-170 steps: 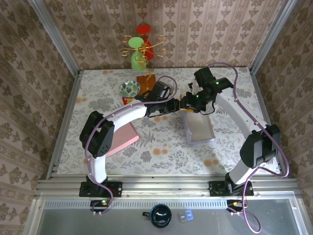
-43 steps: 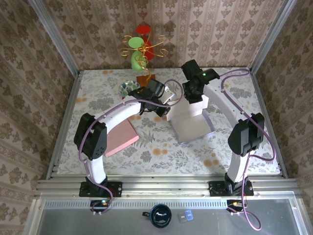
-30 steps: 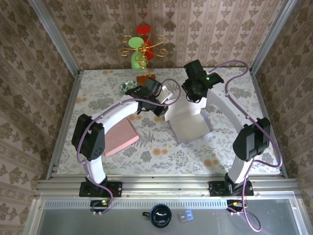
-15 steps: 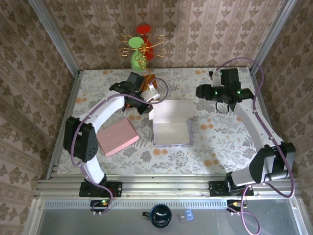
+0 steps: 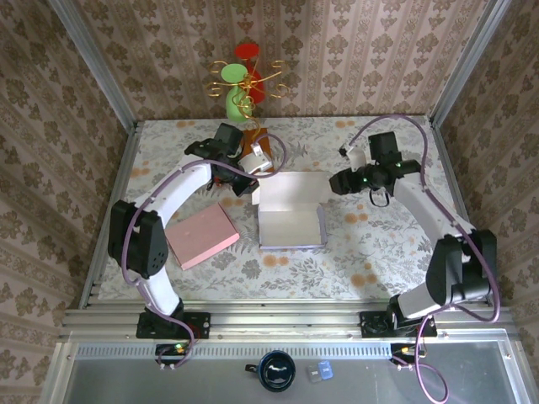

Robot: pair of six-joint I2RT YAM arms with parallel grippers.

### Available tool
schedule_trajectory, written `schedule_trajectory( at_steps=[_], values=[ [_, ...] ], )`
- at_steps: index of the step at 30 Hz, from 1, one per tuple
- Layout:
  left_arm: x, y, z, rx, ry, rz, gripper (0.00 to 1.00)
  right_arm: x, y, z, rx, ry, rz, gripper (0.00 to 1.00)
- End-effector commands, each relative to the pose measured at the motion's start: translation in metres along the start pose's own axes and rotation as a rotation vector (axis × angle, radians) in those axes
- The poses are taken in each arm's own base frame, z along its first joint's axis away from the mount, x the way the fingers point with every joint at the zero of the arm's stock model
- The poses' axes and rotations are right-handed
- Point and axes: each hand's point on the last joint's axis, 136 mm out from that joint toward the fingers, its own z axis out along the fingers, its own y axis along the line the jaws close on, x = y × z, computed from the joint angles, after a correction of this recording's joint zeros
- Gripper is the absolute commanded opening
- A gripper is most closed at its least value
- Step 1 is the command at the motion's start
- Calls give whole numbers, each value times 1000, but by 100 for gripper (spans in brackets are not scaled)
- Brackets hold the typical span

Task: Fold the paper box

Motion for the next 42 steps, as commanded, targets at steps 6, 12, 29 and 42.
schedule_trajectory(
  at_steps=[6, 12, 29, 42],
  values=[
    [-1, 5, 1, -7, 0, 15, 1, -7, -1, 19, 32, 52, -78, 49],
    [-1, 9, 3, -22, 4, 2, 2, -10, 2, 23, 28, 70, -80, 34],
    [-1, 12, 5, -29, 9, -34, 4, 3, 2, 25, 118, 141, -76, 28],
    [11, 8, 7, -21, 8, -107, 17, -12, 5, 22, 210, 122, -119, 0]
  ],
)
